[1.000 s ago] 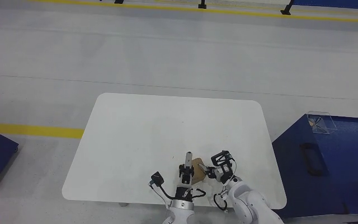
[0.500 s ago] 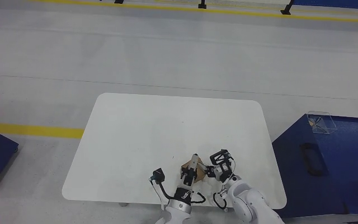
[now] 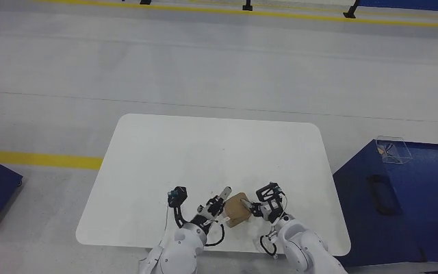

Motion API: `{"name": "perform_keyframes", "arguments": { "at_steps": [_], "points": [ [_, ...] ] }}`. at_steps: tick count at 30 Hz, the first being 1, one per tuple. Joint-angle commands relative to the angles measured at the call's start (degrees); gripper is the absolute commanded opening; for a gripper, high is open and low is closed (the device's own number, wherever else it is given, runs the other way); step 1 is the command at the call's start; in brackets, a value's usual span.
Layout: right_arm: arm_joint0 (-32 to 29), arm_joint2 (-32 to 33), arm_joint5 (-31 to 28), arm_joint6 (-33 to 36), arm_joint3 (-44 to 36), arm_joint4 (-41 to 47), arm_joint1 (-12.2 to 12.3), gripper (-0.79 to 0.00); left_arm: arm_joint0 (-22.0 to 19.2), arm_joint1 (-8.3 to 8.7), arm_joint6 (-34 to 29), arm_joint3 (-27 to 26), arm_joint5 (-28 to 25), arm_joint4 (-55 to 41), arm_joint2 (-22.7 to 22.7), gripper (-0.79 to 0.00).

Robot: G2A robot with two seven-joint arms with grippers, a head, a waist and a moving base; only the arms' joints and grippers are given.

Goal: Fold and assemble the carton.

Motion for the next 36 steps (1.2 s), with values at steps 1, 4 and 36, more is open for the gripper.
{"name": "perform_keyframes", "arguments": {
  "at_steps": [1, 4, 36],
  "points": [
    [0.0, 0.1, 0.0, 0.0, 0.0, 0.1, 0.0, 0.0, -1.4, 0.09, -1.8, 3.0, 0.1, 0.8, 0.4, 0.0],
    [-0.1, 0.3, -0.1, 0.0, -0.2, 0.3, -0.1, 0.0, -3.1, -0.08, -1.9, 6.9, -0.4, 0.5, 1.4, 0.0],
    [0.5, 5.0, 3.2, -0.7, 0.3, 2.9, -0.4, 0.0, -5.8, -0.9, 4.1, 19.3, -12.0, -11.2, 4.0, -0.348]
  ]
}}
